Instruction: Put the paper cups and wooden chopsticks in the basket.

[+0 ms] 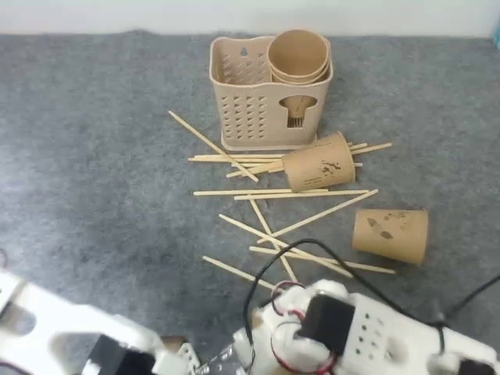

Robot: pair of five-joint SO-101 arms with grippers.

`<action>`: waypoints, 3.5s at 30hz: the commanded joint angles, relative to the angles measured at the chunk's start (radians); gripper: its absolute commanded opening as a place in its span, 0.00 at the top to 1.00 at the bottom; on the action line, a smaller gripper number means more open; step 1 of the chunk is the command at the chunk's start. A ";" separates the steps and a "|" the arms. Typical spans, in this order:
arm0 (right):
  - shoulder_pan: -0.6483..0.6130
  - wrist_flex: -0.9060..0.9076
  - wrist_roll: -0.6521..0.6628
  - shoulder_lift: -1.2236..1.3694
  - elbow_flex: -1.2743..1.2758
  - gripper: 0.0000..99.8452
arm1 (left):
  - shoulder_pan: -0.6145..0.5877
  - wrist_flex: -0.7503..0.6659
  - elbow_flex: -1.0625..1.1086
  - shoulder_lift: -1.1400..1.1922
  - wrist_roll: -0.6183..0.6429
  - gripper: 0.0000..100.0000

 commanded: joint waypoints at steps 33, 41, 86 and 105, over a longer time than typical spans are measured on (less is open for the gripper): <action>0.349 -0.661 -0.503 -0.028 0.157 0.99 | 0.002 -0.020 -0.016 -0.031 -0.008 0.68; 0.283 -0.453 -0.562 -0.038 0.061 0.99 | 0.002 -0.020 -0.016 -0.031 -0.008 0.68; 0.762 -0.828 -0.393 -0.027 0.365 0.99 | 0.031 0.014 -0.012 -0.037 -0.008 0.68; 1.540 -0.829 -0.950 -0.039 0.258 0.99 | 0.973 0.651 -0.010 -0.040 -0.287 0.68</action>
